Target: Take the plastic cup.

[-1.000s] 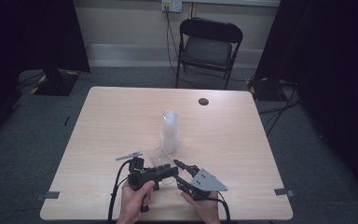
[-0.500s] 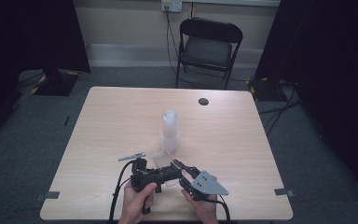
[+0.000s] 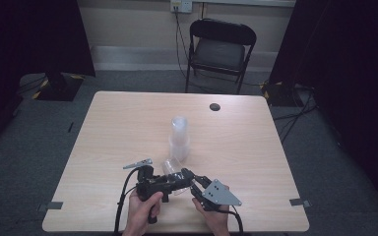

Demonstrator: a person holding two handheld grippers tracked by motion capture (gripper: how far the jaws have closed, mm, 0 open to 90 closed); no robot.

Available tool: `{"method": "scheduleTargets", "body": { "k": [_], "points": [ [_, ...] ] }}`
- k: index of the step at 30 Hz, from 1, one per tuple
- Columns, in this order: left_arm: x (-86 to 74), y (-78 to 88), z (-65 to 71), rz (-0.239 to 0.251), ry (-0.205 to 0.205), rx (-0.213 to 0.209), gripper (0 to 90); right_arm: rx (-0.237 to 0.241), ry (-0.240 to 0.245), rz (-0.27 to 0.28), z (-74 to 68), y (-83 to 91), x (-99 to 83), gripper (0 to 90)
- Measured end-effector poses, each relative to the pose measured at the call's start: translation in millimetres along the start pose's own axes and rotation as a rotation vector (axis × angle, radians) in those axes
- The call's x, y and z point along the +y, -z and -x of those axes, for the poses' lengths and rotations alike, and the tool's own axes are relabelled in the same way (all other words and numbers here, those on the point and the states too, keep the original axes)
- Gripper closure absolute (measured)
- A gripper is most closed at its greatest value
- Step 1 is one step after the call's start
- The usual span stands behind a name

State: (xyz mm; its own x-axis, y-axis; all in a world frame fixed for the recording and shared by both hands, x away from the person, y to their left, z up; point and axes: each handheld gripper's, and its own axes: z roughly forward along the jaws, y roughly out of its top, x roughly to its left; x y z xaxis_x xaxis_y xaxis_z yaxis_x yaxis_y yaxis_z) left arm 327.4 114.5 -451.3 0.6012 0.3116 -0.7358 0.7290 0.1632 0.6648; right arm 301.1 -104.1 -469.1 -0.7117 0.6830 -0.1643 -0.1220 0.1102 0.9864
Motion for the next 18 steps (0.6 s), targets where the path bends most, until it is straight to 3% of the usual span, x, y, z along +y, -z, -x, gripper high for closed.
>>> {"method": "scheduleTargets", "body": {
  "k": [12, 18],
  "points": [
    [2.3, 10.2, -2.8, 0.017, -0.059, 0.036, 20.9, -0.05, -0.042, -0.025, 12.5, 7.5, -2.1, 90.0],
    [1.7, 13.2, -4.3, 0.017, -0.093, 0.062, 20.6, -0.06, -0.101, -0.075, 18.4, 10.5, -1.3, 90.0]
  ]
}}
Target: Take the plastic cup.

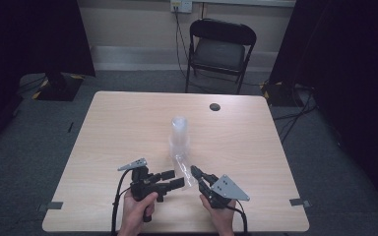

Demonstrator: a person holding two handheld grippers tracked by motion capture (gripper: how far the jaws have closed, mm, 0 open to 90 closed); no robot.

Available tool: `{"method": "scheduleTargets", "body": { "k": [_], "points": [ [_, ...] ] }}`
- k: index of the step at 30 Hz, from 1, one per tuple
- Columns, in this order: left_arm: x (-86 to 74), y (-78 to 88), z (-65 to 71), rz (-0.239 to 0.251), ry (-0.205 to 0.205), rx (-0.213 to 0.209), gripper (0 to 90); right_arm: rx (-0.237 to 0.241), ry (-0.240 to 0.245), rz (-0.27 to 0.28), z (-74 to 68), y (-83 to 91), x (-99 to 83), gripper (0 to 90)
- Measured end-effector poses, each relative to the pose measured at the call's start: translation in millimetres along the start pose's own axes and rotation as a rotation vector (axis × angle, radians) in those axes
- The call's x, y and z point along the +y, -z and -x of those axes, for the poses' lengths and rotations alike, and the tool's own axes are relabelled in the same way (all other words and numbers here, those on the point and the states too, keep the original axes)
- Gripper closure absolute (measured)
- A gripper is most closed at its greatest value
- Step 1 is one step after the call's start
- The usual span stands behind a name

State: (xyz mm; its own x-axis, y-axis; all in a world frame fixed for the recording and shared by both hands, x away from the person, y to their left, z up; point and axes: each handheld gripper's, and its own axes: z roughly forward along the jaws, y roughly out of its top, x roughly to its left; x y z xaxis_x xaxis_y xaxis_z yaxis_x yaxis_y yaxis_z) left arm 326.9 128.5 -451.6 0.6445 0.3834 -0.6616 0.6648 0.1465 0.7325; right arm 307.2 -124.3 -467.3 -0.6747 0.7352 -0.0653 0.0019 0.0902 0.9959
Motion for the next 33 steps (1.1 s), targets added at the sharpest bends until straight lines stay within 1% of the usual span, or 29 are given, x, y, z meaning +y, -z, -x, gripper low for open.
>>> {"method": "scheduleTargets", "body": {
  "k": [1, 3, 5, 7, 8, 9, 10, 11, 12, 14, 15, 17, 18, 19, 20, 21, 22, 23, 24, 25, 26, 28, 30, 31, 32, 33],
  "points": [
    [0.2, 1.0, -0.4, 0.006, -0.005, 0.003, 20.4, -0.003, -0.009, -0.002, 1.1, 0.6, 0.4, 90.0],
    [0.2, 3.0, -0.8, 0.018, -0.033, 0.008, 19.7, -0.009, -0.017, -0.012, 3.1, 2.2, 1.1, 90.0],
    [0.0, 6.9, -0.9, 0.018, -0.09, 0.039, 19.1, -0.01, -0.029, -0.032, 4.9, 3.6, 1.7, 90.0],
    [-0.1, 9.4, -0.8, 0.028, -0.13, 0.077, 18.4, -0.011, -0.041, -0.052, 6.9, 4.8, 2.7, 90.0],
    [0.1, 11.3, -0.8, 0.028, -0.158, 0.11, 18.6, -0.011, -0.045, -0.06, 7.7, 5.2, 3.1, 90.0],
    [0.1, 12.1, -0.5, 0.026, -0.175, 0.125, 19.7, -0.008, -0.058, -0.071, 9.2, 5.9, 3.9, 90.0],
    [-0.1, 13.3, -0.3, 0.024, -0.205, 0.149, 20.5, -0.009, -0.063, -0.079, 10.3, 6.4, 4.4, 90.0],
    [0.1, 13.6, -0.2, 0.024, -0.216, 0.164, 20.5, -0.008, -0.072, -0.092, 11.6, 6.9, 5.2, 90.0],
    [0.6, 13.2, -0.4, 0.019, -0.237, 0.197, 20.6, -0.008, -0.072, -0.102, 12.6, 7.1, 5.7, 90.0],
    [0.6, 12.4, -0.5, 0.002, -0.277, 0.247, 20.7, -0.008, -0.075, -0.122, 14.7, 7.6, 6.9, 90.0],
    [0.3, 12.2, -0.8, 0.007, -0.299, 0.263, 20.8, -0.008, -0.08, -0.131, 15.4, 7.7, 7.6, 90.0],
    [-0.3, 13.4, -1.5, 0.025, -0.345, 0.267, 20.9, -0.002, -0.085, -0.153, 16.8, 8.0, 8.5, 90.0],
    [-0.9, 13.0, -0.9, 0.031, -0.369, 0.278, 20.8, 0.004, -0.089, -0.162, 17.6, 8.1, 8.6, 90.0],
    [-1.0, 12.9, -0.9, 0.031, -0.376, 0.285, 20.8, 0.01, -0.091, -0.176, 18.2, 8.0, 8.8, 90.0],
    [-0.9, 12.9, -1.3, 0.028, -0.387, 0.279, 20.8, 0.008, -0.094, -0.183, 18.8, 7.8, 8.9, 90.0],
    [-1.3, 12.3, -1.0, 0.023, -0.408, 0.272, 20.8, 0.01, -0.104, -0.195, 19.8, 7.6, 9.2, 90.0],
    [-1.8, 12.5, -0.4, 0.015, -0.409, 0.27, 20.7, 0.015, -0.108, -0.215, 21.6, 6.9, 9.7, 90.0],
    [-2.3, 12.5, -0.3, 0.013, -0.409, 0.265, 20.3, 0.009, -0.11, -0.239, 22.7, 6.2, 10.3, 90.0],
    [-2.5, 13.1, -1.3, 0.003, -0.416, 0.272, 20.0, -0.003, -0.116, -0.259, 23.7, 5.6, 10.5, 90.0],
    [-2.3, 13.5, -2.1, -0.002, -0.413, 0.275, 20.0, 0.009, -0.129, -0.286, 25.7, 4.2, 10.3, 90.0],
    [-2.3, 14.4, -3.6, -0.014, -0.411, 0.26, 20.2, 0.011, -0.132, -0.297, 26.6, 3.4, 10.0, 90.0],
    [-2.4, 16.1, -5.5, -0.026, -0.425, 0.249, 20.6, 0.023, -0.145, -0.334, 28.1, 1.7, 9.2, 90.0],
    [-3.6, 18.0, -6.4, -0.026, -0.445, 0.244, 20.0, 0.036, -0.153, -0.356, 28.9, 0.4, 8.7, 90.0],
    [-4.0, 18.5, -7.8, -0.027, -0.453, 0.23, 19.1, 0.045, -0.157, -0.367, 29.1, -0.3, 8.8, 90.0],
    [-4.3, 18.5, -7.9, -0.039, -0.47, 0.236, 17.3, 0.054, -0.16, -0.376, 29.1, -1.0, 9.2, 90.0],
    [-5.0, 17.7, -8.0, -0.037, -0.481, 0.232, 17.3, 0.061, -0.166, -0.387, 29.3, -1.4, 9.9, 90.0]
  ]
}}
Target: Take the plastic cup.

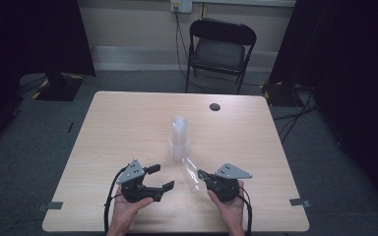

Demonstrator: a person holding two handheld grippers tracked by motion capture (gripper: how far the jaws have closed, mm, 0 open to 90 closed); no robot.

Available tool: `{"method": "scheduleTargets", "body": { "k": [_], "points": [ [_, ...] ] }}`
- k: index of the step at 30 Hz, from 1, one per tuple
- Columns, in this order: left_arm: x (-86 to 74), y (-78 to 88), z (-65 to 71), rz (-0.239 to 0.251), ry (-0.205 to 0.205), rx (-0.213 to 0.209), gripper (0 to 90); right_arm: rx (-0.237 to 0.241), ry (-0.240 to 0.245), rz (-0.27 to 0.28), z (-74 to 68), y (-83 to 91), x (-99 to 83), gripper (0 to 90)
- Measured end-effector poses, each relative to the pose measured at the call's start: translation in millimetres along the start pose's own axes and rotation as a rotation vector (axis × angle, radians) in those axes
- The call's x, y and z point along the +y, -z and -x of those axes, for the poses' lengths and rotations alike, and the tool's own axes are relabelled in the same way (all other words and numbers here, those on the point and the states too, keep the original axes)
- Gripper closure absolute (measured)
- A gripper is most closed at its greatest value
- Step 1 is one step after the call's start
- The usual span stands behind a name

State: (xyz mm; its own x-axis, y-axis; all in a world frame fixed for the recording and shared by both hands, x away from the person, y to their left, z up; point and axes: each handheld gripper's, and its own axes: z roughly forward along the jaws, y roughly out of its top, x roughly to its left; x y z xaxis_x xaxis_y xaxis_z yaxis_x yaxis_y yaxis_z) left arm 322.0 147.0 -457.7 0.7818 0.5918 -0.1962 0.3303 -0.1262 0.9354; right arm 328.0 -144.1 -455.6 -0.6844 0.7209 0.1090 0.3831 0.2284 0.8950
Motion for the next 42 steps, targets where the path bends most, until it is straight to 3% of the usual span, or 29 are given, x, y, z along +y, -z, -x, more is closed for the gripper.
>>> {"method": "scheduleTargets", "body": {
  "k": [3, 6, 10, 13, 15, 16, 18, 26, 32, 39, 42],
  "points": [
    [0.0, -1.5, 1.8, -0.02, -0.05, 0.025, 18.4, 0.02, -0.007, -0.032, 0.5, -0.9, 2.9, 89.9],
    [-0.9, -3.2, 4.4, -0.008, -0.096, 0.068, 21.1, 0.04, -0.006, -0.071, 1.7, -2.3, 7.3, 89.8],
    [-3.4, -7.2, 7.2, -0.006, -0.169, 0.06, 22.0, 0.066, 0.006, -0.114, 2.1, -5.9, 11.5, 89.5],
    [-4.6, -10.5, 9.9, -0.043, -0.208, 0.064, 21.8, 0.073, 0.013, -0.14, 1.1, -8.0, 14.0, 89.5],
    [-5.3, -11.3, 12.4, -0.032, -0.232, 0.085, 22.5, 0.08, 0.018, -0.174, 0.5, -10.2, 17.0, 89.5],
    [-5.2, -10.6, 12.4, -0.037, -0.253, 0.077, 24.6, 0.086, 0.021, -0.189, 0.0, -11.0, 18.4, 89.5],
    [-5.6, -11.3, 13.7, -0.042, -0.25, 0.056, 23.4, 0.107, 0.028, -0.209, -0.5, -12.5, 20.5, 89.5],
    [-9.0, -14.4, 20.2, -0.042, -0.354, 0.038, 16.9, 0.156, 0.036, -0.304, -3.1, -22.1, 26.0, 89.5],
    [-11.2, -18.6, 22.0, -0.077, -0.429, -0.009, 18.7, 0.179, 0.038, -0.325, -2.6, -24.2, 26.5, 89.9],
    [-15.5, -24.4, 24.8, -0.097, -0.515, 0.002, 17.8, 0.185, 0.028, -0.347, -1.1, -25.6, 27.1, 90.0],
    [-15.2, -26.5, 23.9, -0.098, -0.526, 0.003, 17.5, 0.189, 0.028, -0.36, -0.8, -26.0, 28.4, 90.0]
  ]
}}
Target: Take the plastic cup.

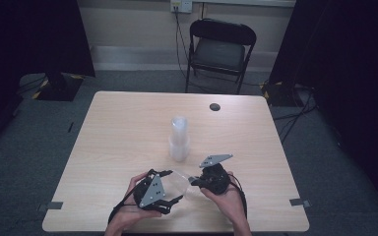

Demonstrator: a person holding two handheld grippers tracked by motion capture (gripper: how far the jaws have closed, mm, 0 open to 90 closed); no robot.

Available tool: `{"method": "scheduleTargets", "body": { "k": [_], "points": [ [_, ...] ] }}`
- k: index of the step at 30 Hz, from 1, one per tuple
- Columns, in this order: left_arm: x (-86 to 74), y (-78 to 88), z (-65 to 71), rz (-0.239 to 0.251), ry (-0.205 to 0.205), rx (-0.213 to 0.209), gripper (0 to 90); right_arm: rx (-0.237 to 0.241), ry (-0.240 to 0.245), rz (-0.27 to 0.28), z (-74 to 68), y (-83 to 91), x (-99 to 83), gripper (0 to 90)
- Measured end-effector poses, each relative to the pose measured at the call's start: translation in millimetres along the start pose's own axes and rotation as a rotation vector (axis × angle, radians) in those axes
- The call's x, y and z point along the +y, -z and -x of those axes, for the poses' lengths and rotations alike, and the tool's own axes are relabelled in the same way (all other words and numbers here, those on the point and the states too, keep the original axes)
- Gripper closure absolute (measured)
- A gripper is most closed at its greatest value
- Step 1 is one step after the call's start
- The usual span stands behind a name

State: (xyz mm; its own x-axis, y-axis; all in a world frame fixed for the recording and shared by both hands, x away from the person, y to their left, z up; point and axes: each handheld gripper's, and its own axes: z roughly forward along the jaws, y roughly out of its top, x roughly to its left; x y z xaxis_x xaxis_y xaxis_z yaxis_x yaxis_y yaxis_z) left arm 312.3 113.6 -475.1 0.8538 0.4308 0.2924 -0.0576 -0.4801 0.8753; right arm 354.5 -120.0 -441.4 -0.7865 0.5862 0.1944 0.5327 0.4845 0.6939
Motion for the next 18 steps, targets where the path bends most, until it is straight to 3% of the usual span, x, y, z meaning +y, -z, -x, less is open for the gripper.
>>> {"method": "scheduleTargets", "body": {
  "k": [11, 18],
  "points": [
    [-1.4, -7.7, 3.2, -0.012, -0.048, 0.034, 16.9, 0.001, -0.031, -0.025, 2.2, -0.8, 4.1, 90.0],
    [-1.9, -12.5, 5.8, -0.009, -0.058, 0.031, 18.7, 0.012, -0.039, -0.026, 2.9, -3.3, 6.7, 89.8]
  ]
}}
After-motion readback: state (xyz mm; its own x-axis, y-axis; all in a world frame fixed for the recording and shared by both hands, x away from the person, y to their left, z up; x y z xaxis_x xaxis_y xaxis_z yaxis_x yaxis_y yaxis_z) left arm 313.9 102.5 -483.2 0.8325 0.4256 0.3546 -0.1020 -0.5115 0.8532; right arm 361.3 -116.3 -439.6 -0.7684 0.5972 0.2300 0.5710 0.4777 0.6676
